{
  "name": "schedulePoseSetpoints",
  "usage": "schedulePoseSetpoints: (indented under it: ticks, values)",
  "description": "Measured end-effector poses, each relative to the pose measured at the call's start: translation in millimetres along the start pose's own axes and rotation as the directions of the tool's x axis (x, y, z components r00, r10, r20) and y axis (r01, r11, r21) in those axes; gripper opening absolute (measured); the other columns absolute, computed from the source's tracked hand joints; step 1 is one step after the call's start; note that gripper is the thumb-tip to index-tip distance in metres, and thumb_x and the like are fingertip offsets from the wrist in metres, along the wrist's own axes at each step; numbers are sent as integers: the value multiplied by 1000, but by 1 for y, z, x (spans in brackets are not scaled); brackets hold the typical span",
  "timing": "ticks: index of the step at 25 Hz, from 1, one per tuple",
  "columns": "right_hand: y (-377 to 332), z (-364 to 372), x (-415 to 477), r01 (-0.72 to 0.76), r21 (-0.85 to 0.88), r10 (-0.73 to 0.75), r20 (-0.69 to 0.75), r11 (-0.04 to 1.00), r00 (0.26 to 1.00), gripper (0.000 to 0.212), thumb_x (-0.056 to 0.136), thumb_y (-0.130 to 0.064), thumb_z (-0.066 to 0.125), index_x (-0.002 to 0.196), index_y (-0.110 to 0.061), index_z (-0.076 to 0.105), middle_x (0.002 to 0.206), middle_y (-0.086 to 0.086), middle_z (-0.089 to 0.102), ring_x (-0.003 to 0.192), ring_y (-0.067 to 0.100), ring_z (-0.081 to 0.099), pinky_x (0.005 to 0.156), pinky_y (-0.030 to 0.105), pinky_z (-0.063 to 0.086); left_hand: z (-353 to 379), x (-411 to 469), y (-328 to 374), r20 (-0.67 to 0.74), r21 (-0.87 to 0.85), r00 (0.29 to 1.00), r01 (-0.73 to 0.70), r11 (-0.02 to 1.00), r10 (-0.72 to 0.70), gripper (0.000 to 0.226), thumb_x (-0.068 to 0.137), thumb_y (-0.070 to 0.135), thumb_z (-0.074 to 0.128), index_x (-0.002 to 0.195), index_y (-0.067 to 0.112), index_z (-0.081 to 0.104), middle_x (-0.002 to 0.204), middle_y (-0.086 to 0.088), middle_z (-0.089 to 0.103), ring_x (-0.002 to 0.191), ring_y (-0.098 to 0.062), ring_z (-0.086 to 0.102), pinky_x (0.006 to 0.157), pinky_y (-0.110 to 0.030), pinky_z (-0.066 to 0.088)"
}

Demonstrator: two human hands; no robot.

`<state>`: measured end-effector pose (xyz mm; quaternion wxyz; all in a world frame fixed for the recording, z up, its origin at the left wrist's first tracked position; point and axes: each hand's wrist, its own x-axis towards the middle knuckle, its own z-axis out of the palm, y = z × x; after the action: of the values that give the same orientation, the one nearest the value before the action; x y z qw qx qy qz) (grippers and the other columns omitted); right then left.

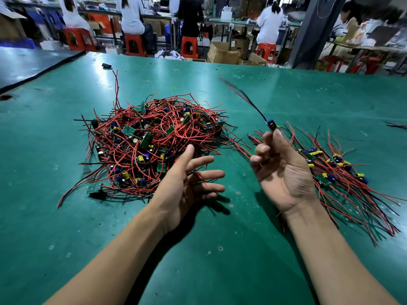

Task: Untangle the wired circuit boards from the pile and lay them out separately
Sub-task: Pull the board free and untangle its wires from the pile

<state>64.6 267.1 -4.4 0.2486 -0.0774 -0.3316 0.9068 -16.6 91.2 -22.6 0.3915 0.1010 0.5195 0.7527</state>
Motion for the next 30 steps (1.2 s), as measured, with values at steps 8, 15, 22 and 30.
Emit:
schedulePoseSetpoints:
  ticks: [8,15,22,30]
  values:
    - [42,9,-16,368,-747,-183,321,553,929,32,79,-11,81,100,-27,62,94,-2,75,79,13,71,70,22,53,4,-1,-7,-34,22,988,-153,988,154,43,73,48,70,100,15,75,94,-7,73,70,-16,68,64,-26,48]
    - [38,9,-16,322,-811,-43,346,488,937,22,85,0,68,90,-20,75,81,-6,73,62,10,60,62,19,49,0,1,-2,-74,-80,992,-110,991,104,20,87,26,63,79,17,79,87,-6,73,71,-16,68,63,-28,55]
    - [26,1,-9,145,-832,-20,159,535,987,13,92,-29,69,92,-17,71,65,-5,66,51,6,52,49,15,41,1,1,-6,-59,-27,997,-59,998,57,14,84,21,67,91,10,71,92,-15,74,63,-20,67,56,-25,56]
    - [31,-1,-7,-52,-810,166,57,584,984,17,92,-27,72,87,-12,79,79,10,73,70,16,65,68,29,54,6,1,-15,-18,195,994,-101,976,106,9,88,5,67,88,2,76,83,-15,72,68,-20,59,59,-23,49]
